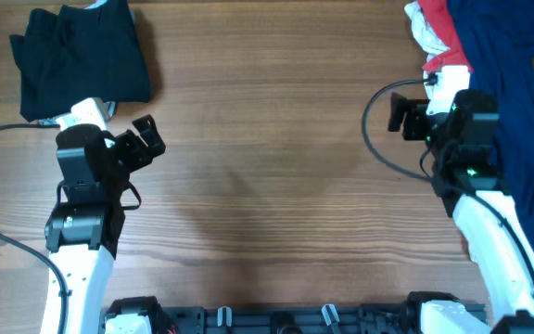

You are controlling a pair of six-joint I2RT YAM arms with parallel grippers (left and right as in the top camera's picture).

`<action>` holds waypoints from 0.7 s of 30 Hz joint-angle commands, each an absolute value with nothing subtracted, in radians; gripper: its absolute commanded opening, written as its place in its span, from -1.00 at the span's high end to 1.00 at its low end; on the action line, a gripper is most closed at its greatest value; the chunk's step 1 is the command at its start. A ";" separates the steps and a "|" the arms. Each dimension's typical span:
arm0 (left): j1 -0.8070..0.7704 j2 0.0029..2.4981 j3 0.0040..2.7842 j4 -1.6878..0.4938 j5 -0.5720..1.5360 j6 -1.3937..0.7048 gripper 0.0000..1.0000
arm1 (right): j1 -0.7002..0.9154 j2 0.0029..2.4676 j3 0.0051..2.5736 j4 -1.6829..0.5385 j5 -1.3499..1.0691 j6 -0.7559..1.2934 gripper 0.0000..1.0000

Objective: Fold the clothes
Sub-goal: 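Reach the right gripper into the clothes pile and grasp the teal polo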

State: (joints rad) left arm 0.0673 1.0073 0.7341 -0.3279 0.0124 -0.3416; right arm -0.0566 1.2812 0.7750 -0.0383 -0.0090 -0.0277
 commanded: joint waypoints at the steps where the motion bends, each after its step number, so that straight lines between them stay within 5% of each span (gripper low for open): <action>1: 0.065 1.002 0.756 -0.299 -0.001 -0.319 -1.00 | -0.175 1.323 0.797 -0.007 0.199 -0.026 -0.79; 8: 0.064 1.002 0.756 -0.274 -0.001 -0.322 -0.99 | -0.396 1.512 0.797 -0.006 0.176 -0.053 -0.61; 12: 0.064 1.002 0.756 -0.274 -0.001 -0.322 -0.99 | -0.405 1.624 0.797 -0.015 0.161 -0.052 -0.16; 18: 0.064 1.002 0.756 -0.262 -0.001 -0.322 -0.96 | -0.405 1.663 0.797 -0.066 0.157 -0.049 -0.13; 21: 0.064 1.002 0.756 -0.262 -0.001 -0.322 -0.94 | -0.405 1.663 0.797 -0.080 0.157 -0.049 0.12</action>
